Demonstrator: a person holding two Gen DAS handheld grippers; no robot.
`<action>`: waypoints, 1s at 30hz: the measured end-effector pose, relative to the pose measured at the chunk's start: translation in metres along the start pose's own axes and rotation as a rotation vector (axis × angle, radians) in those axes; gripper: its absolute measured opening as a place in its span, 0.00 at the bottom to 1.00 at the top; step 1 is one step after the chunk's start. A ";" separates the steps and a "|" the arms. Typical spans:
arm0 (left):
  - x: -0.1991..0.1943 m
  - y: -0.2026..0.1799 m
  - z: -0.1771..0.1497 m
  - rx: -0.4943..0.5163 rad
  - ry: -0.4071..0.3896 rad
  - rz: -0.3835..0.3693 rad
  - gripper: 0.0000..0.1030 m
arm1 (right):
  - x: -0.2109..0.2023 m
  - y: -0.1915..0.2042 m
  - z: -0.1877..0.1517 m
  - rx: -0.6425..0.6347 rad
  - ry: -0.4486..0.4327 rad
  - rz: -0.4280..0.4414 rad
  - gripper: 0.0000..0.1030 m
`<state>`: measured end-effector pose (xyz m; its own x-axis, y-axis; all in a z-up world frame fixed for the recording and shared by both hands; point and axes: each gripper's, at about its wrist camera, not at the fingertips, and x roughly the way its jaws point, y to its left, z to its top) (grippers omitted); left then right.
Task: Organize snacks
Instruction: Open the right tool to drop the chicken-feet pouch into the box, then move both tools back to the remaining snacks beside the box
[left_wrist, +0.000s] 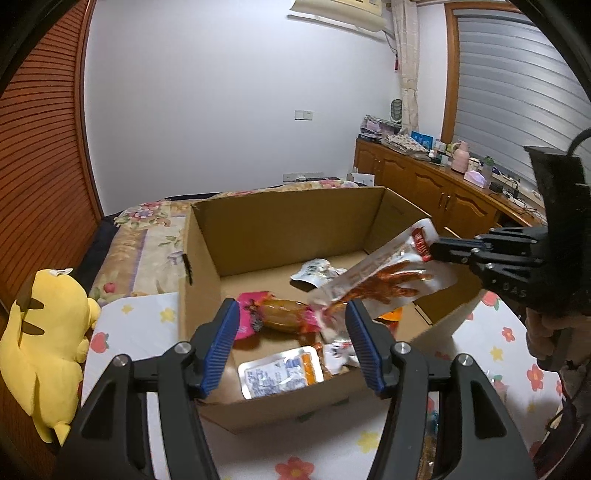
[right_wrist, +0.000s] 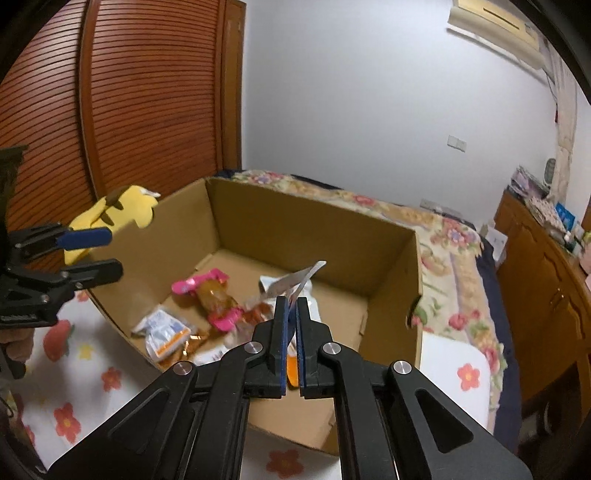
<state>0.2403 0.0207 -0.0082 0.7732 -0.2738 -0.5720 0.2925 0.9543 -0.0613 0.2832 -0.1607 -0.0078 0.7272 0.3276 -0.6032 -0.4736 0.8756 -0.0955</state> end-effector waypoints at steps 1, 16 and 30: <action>0.000 -0.003 -0.001 0.003 0.003 -0.001 0.58 | 0.001 -0.002 -0.003 0.002 0.009 -0.002 0.02; -0.018 -0.032 -0.020 0.034 0.015 -0.016 0.69 | -0.016 0.001 -0.017 0.013 0.020 0.014 0.25; -0.047 -0.055 -0.038 0.074 -0.015 -0.037 0.90 | -0.066 0.018 -0.030 0.037 -0.045 0.020 0.46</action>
<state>0.1667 -0.0143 -0.0096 0.7694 -0.3112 -0.5579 0.3616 0.9321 -0.0212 0.2117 -0.1775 0.0064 0.7402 0.3598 -0.5681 -0.4697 0.8812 -0.0539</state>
